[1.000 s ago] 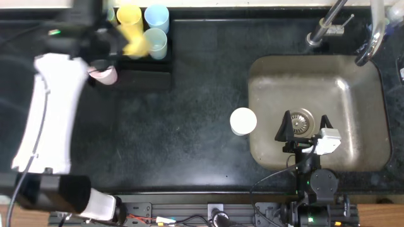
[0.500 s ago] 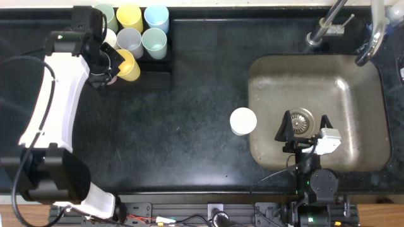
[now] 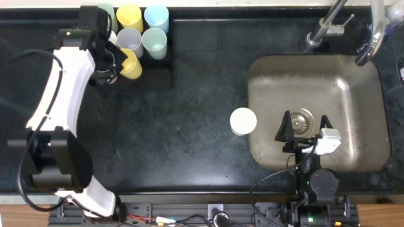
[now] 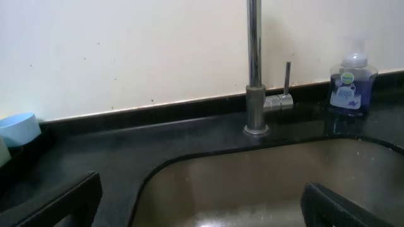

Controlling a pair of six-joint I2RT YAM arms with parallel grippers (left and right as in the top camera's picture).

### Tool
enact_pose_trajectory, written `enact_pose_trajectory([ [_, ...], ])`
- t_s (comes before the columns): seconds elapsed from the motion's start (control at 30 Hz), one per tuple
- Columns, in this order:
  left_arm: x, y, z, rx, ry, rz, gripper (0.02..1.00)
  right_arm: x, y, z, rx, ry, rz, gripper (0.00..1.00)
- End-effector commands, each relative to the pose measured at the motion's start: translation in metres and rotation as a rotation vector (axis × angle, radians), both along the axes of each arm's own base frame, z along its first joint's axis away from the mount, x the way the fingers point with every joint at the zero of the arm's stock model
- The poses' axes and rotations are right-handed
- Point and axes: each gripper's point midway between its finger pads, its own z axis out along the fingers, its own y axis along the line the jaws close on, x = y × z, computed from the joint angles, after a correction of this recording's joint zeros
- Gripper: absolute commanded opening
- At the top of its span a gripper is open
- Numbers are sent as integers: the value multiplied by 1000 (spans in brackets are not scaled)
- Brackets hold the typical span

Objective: Store Cups

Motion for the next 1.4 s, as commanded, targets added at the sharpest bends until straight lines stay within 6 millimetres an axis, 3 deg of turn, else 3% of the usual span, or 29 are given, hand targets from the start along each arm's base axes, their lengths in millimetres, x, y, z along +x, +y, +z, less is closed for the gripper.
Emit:
enact_pose_trajectory([
  [0.03,5,0,0,18,-12,10,36,0,2,-3,-4,0,11,996],
  [0.33,-4,1,-10,24,45,10,36,0,2,-3,-4,0,11,998],
  [0.9,-1,-1,-35,29,95,5,40,0,2,-3,-4,0,11,998],
  [0.93,0,-1,-35,28,92,5,209,0,2,-3,-4,0,11,998],
  [0.97,0,-1,-35,28,92,5,684,0,2,-3,-4,0,11,998],
  [1.0,0,-1,-35,28,92,5,1000,0,2,-3,-4,0,11,998],
  [1.23,-6,-1,-22,28,83,4,1000,0,2,-3,-4,0,11,998],
  [1.4,-25,-5,16,5,45,-22,1000,0,2,-3,-4,0,11,996],
])
